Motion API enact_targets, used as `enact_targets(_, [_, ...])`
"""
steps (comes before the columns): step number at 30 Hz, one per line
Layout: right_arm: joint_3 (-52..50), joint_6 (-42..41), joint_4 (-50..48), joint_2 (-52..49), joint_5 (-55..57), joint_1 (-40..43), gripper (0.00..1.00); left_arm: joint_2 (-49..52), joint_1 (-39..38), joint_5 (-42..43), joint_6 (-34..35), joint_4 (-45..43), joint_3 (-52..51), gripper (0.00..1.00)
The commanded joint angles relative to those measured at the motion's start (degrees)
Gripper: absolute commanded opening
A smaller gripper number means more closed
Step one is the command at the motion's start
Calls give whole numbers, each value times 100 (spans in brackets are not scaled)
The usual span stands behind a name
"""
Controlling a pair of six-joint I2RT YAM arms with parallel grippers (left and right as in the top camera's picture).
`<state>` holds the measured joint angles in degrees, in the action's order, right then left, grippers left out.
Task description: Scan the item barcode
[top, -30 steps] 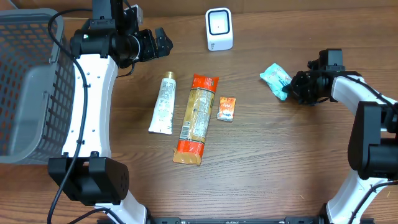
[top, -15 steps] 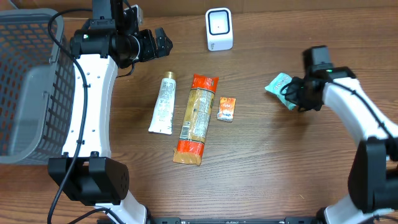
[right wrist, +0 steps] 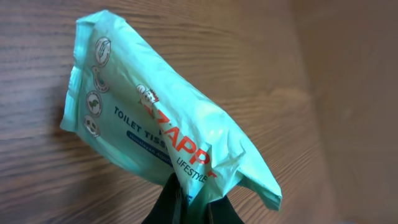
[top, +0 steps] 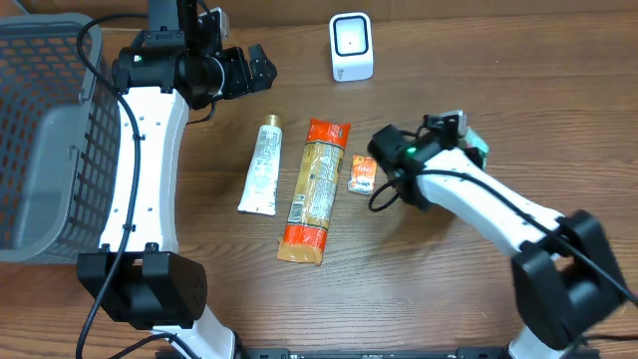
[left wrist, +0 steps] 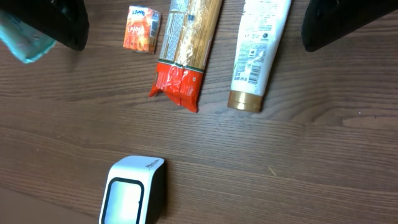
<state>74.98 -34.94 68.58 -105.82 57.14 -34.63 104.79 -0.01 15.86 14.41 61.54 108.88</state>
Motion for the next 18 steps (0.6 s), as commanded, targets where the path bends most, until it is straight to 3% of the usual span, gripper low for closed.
enact_targets(1, [52, 352, 127, -525, 1025, -96, 4, 4, -11, -17, -114, -4, 2, 100])
enact_targets(6, [52, 352, 221, -970, 1036, -293, 4, 4, -11, -17, -114, -4, 2, 100])
enact_targets(8, [52, 407, 144, -999, 640, -431, 4, 4, -11, -17, -114, -4, 2, 100])
enact_targets(11, [52, 1139, -116, -999, -417, -706, 4, 4, -11, -17, -114, -4, 2, 100])
enact_targets(14, [52, 1644, -258, -999, -1303, -1038, 16, 4, -11, -17, -114, -7, 2, 100])
enact_targets(17, [52, 1637, -249, -999, -1397, -1325, 26, 4, -11, -17, -114, -4, 2, 100])
enact_targets(18, [52, 1637, -249, -999, -1401, -1403, 36, 4, -11, -17, -114, -4, 2, 100])
